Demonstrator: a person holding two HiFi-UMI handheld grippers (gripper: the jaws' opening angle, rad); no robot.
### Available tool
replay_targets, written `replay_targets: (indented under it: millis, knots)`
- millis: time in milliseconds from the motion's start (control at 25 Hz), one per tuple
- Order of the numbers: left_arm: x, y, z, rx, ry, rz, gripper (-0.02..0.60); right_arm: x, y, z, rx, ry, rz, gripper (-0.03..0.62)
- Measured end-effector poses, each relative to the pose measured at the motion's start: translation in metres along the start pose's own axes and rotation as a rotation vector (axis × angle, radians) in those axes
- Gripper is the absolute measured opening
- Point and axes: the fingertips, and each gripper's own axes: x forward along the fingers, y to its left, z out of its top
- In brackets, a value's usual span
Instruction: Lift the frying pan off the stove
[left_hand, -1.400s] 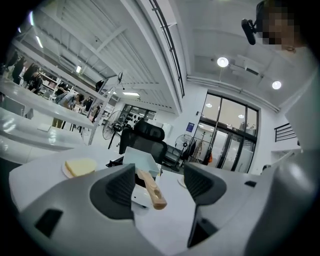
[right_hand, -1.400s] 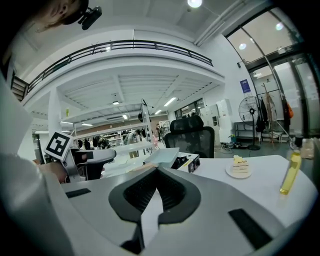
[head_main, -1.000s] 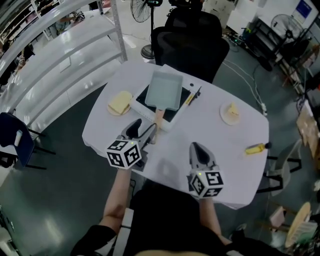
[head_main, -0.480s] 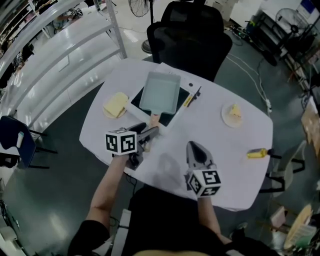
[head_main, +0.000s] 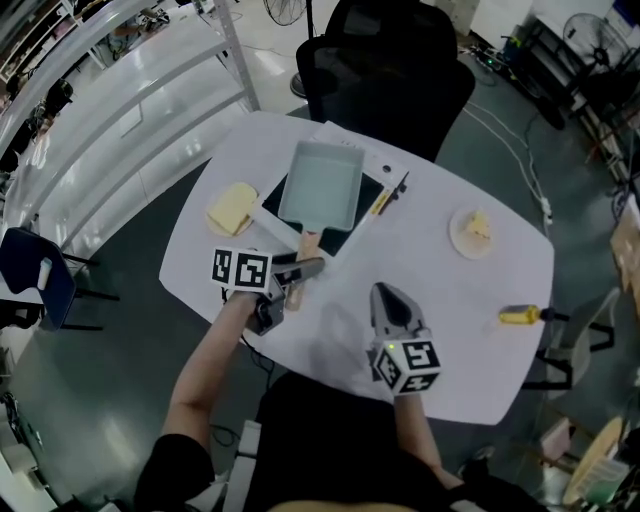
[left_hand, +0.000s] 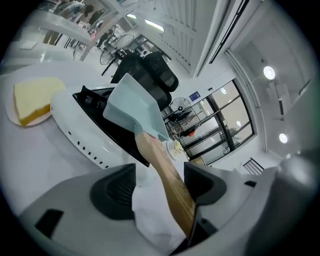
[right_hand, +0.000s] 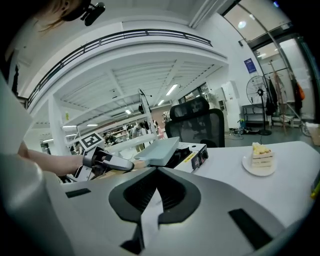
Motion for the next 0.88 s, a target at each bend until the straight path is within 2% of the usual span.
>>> replay_targets:
  millis: [120,200,360,560,760,880]
  knots:
    - [0.002,-0.004,0.001,-0.008,0.018,-0.029,0.275,0.004,0.001,0.000,0.004,0.002,0.008,0.006]
    - [0.002,-0.007,0.001,-0.004,0.027,-0.035,0.187,0.006,0.000,-0.001,0.004,0.006,0.010,0.006]
    - [-0.001,-0.008,0.002,-0.044,0.019,-0.052,0.162,0.008,-0.001,-0.003,0.008,0.012,0.013,0.006]
    - [-0.001,-0.006,0.001,-0.042,0.006,-0.030,0.147,0.010,-0.003,-0.006,0.011,0.020,0.014,0.006]
    - [-0.001,0.000,-0.003,0.036,0.013,0.050,0.133,0.011,-0.004,-0.007,0.003,0.023,0.018,0.006]
    - [-0.002,0.002,-0.004,0.038,0.006,0.073,0.109,0.010,-0.007,-0.009,0.002,0.029,0.008,0.006]
